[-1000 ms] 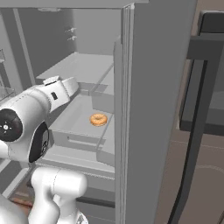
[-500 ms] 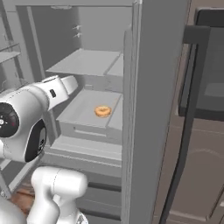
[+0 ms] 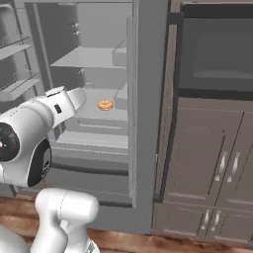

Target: Take the cake and donut from the fridge and place them on the empty tray on the dining counter.

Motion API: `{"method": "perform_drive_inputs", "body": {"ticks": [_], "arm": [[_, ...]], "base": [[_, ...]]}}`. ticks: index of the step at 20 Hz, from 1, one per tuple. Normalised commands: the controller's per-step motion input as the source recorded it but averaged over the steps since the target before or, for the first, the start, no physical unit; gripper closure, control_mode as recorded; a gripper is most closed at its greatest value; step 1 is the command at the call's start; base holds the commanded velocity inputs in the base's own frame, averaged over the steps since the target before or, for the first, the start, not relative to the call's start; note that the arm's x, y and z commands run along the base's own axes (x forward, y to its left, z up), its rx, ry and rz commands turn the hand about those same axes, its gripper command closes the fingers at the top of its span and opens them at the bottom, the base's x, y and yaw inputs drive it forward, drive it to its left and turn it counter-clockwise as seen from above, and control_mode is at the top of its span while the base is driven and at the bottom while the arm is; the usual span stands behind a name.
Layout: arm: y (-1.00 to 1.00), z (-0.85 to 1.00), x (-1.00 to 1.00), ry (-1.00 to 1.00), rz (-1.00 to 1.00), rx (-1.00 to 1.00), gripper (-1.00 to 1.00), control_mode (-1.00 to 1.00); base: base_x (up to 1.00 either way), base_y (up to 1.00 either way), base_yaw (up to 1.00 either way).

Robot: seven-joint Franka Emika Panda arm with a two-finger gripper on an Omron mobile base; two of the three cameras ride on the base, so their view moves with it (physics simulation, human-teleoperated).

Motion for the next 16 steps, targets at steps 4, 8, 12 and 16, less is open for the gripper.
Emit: {"method": "perform_drive_inputs", "body": {"ticks": [4,8,12,16], "arm": [[0.00,0.00,0.00,0.00,0.00,0.00,1.00,1.00],[0.00,0.00,0.00,0.00,0.00,0.00,1.00,1.00],[0.00,0.00,0.00,0.00,0.00,0.00,1.00,1.00],[0.00,0.00,0.00,0.00,0.00,0.00,1.00,1.00]], "base": [[-0.79,-0.30,-0.58],[-0.71,-0.45,-0.56],[-1.00,-0.47,-0.46],[-1.00,-0.43,-0.45]]}}
